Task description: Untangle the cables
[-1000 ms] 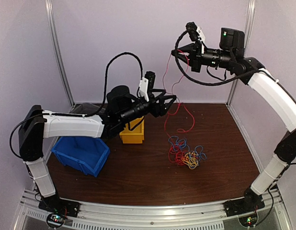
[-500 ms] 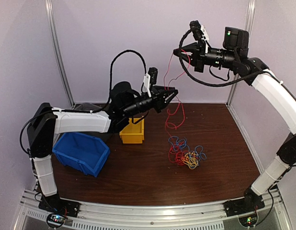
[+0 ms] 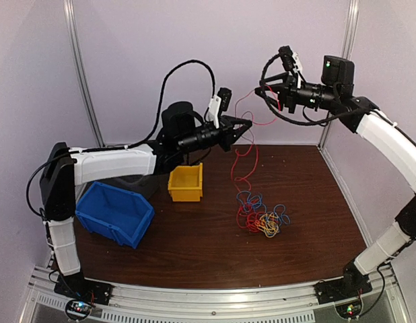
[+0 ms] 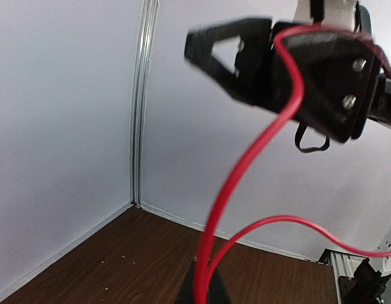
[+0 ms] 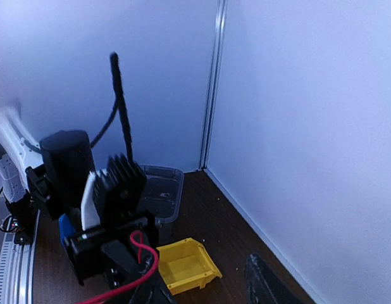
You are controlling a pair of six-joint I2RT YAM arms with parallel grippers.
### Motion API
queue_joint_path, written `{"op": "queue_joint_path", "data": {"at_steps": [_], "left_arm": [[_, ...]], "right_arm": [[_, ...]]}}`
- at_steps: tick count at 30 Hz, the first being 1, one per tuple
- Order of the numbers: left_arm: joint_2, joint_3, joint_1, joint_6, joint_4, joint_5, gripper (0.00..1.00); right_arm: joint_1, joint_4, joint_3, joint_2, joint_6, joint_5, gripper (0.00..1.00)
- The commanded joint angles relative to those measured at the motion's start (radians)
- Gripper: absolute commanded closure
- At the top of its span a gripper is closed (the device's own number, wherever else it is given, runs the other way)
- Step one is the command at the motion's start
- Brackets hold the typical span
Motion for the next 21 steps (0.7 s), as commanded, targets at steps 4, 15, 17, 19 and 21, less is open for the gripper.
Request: {"op": "queue_joint_path", "data": {"at_steps": [4,15,17,19,21], "left_arm": [[-0.009,0.531,0.047,0.13,-0.347,-0.082,1.0],[0.005,0.791,0.047,0.134,-0.386,-0.164,1.0],[-0.032,0.727,0.047,0.148,-0.384,-0.19,1.0],[-0.086,0.631,0.048,0.17,-0.378,-0.231,1.0],[-0.13,0.539,0.048,0.205,-0.389,-0.276,1.0]], "right_arm": [[-0.193,0.423,-0.611,-0.153,0.3,-0.087,0.4],[-0.171,0.474,-0.885,-0.113,0.153,-0.1,0.38],[-0.172,0.457,-0.877,-0.108,0.134,-0.107,0.38],[-0.174,0.43,-0.868,-0.119,0.107,-0.105,0.38],[-0.176,0.414,-0.868,-0.142,0.086,-0.09,0.38]]}}
